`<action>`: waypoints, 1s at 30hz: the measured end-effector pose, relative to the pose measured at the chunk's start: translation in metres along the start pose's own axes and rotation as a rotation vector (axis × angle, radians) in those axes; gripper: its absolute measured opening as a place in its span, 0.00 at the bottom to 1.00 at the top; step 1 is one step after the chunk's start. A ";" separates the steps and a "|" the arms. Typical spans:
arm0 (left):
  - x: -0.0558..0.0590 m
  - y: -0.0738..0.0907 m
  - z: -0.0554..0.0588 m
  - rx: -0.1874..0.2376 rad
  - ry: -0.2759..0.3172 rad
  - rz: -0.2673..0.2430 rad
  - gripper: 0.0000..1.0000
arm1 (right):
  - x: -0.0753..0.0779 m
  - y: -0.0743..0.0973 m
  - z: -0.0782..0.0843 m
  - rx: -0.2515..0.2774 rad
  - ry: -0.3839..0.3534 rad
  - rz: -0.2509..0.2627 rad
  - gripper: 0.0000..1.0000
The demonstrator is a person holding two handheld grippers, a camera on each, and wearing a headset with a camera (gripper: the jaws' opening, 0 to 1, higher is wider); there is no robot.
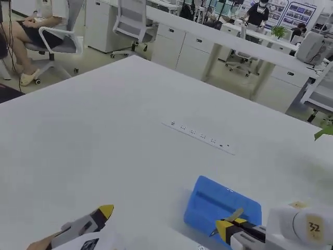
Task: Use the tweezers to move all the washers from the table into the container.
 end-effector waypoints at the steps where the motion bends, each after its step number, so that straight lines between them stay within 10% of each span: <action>1: 0.000 0.000 0.000 0.000 0.000 -0.001 0.80 | 0.000 0.000 0.001 -0.001 -0.008 -0.002 0.03; 30: 0.000 -0.001 0.002 -0.014 -0.006 -0.003 0.80 | 0.002 -0.023 0.029 -0.062 -0.068 0.015 0.04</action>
Point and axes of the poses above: the centre of the closed fingertips' face, and the gripper's own axes: y roughly backward along the fingers, x roughly to its right, z roughly out of its underside, the point moved 5 cm from there along y, roughly backward along the fingers, and after that the axes turned 3 degrees about y, right-handed, at the moved point
